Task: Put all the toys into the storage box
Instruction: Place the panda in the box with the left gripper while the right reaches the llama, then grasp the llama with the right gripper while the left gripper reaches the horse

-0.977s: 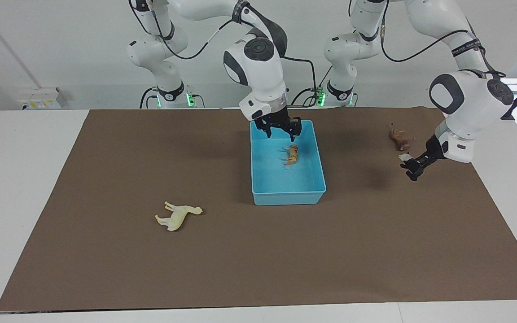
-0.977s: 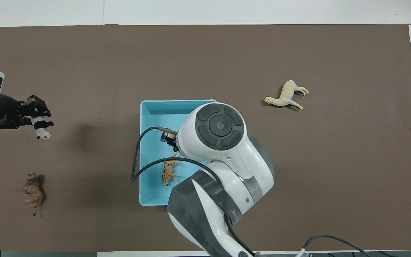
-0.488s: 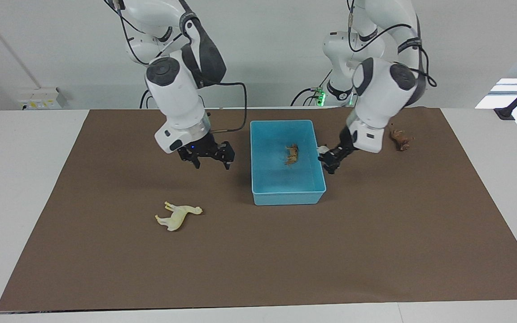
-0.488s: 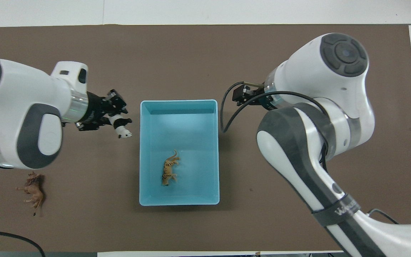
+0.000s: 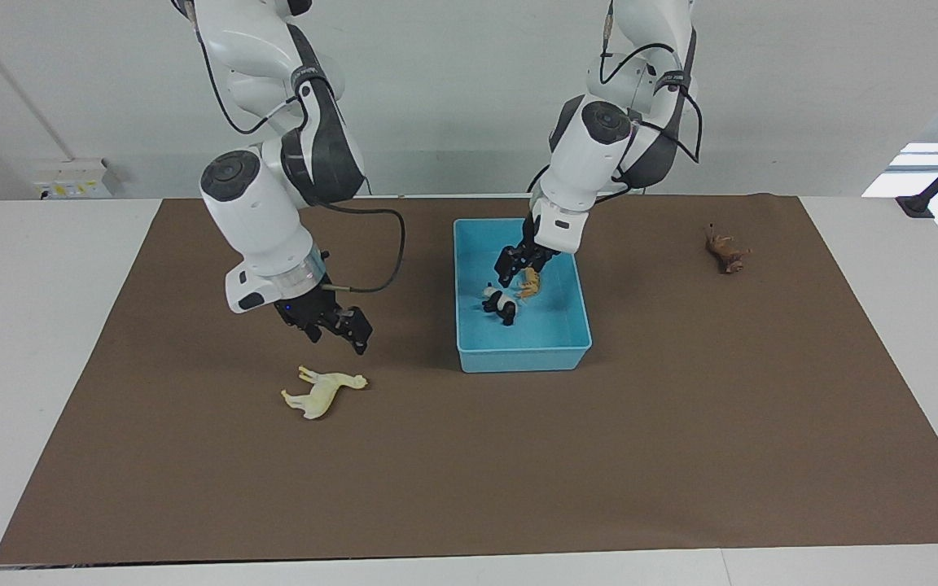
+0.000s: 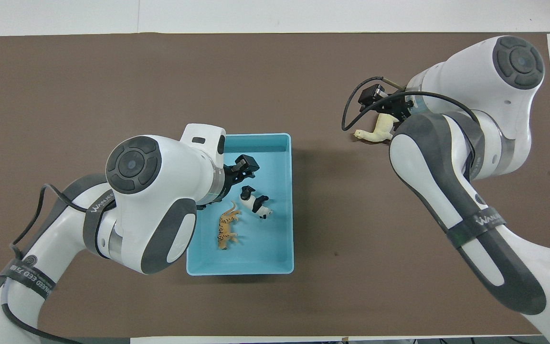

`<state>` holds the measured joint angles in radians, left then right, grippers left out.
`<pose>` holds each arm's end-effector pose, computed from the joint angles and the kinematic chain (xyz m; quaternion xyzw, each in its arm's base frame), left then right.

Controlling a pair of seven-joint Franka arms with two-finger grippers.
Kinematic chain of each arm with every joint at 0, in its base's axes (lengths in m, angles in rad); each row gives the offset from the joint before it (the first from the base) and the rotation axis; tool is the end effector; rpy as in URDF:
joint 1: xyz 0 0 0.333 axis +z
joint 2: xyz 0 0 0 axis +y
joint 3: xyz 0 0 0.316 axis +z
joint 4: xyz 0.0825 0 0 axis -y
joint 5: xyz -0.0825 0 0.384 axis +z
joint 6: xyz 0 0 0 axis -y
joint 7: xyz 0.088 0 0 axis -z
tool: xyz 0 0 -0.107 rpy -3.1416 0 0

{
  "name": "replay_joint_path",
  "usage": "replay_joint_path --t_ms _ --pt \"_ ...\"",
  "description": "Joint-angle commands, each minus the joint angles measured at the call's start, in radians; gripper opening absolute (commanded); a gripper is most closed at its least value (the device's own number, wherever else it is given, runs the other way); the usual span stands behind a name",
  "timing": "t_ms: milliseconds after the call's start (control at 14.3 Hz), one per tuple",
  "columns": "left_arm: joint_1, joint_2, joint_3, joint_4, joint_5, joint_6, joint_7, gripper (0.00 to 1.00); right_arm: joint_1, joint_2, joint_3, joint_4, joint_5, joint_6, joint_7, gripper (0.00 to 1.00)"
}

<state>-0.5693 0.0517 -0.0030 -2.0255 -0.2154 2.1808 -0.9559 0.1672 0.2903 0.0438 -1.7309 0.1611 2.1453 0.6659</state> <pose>0.4779 -0.3173 0.4336 0.9638 0.2452 -0.0260 0.1015 0.6365 0.1408 0.4247 -0.9595 0.2639 -0.0235 0.0953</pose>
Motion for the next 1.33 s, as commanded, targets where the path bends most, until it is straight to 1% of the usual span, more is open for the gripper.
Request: replay_joint_path --t_ms 0,70,140,279,419,488,628,698,767,837,907,977,1047,1186,1256 --pt "0.063 -0.076 0.021 -0.025 0.129 -0.103 0.037 1.00 -0.025 0.038 0.016 -0.012 0.014 0.053 0.174 0.95" --pt "0.142 -0.084 0.020 -0.027 0.155 -0.151 0.151 1.00 -0.025 0.056 0.016 -0.010 0.026 0.060 0.204 0.95" --pt "0.237 -0.088 0.020 -0.024 0.157 -0.195 0.359 1.00 -0.026 0.076 0.016 -0.010 0.055 0.070 0.242 0.95" --pt "0.407 -0.102 0.020 -0.027 0.157 -0.257 0.665 1.00 -0.037 0.101 0.016 -0.016 0.093 0.067 0.297 0.95" --pt "0.535 -0.115 0.020 -0.044 0.157 -0.288 0.890 1.00 -0.067 0.110 0.016 -0.056 0.150 0.071 0.300 0.95" --pt "0.607 -0.136 0.020 -0.085 0.157 -0.291 1.010 1.00 -0.071 0.112 0.016 -0.073 0.176 0.079 0.300 0.95" --pt "0.762 -0.188 0.020 -0.198 0.157 -0.230 1.205 1.00 -0.077 0.110 0.016 -0.097 0.211 0.097 0.299 0.95" --pt "0.832 -0.211 0.020 -0.247 0.157 -0.201 1.270 1.00 -0.075 0.110 0.016 -0.111 0.221 0.119 0.299 0.95" --pt "0.867 -0.236 0.020 -0.298 0.157 -0.170 1.289 1.00 -0.075 0.110 0.016 -0.125 0.224 0.134 0.297 0.95" --pt "0.890 -0.260 0.021 -0.358 0.159 -0.114 1.299 1.00 -0.077 0.110 0.018 -0.130 0.225 0.149 0.296 0.95" --pt "0.917 -0.294 0.021 -0.440 0.160 -0.039 1.316 1.00 -0.075 0.112 0.018 -0.140 0.229 0.168 0.294 0.95" --pt "0.936 -0.314 0.021 -0.494 0.160 0.012 1.318 1.00 -0.072 0.116 0.018 -0.144 0.245 0.189 0.294 0.95" --pt "0.953 -0.320 0.021 -0.530 0.160 0.039 1.326 1.00 -0.071 0.125 0.018 -0.145 0.258 0.209 0.294 0.95" --pt "0.986 -0.316 0.021 -0.548 0.163 0.071 1.338 1.00 -0.066 0.139 0.018 -0.145 0.261 0.237 0.291 0.94" --pt "0.997 -0.314 0.021 -0.573 0.163 0.109 1.338 1.00 -0.064 0.139 0.018 -0.157 0.259 0.251 0.291 0.90"
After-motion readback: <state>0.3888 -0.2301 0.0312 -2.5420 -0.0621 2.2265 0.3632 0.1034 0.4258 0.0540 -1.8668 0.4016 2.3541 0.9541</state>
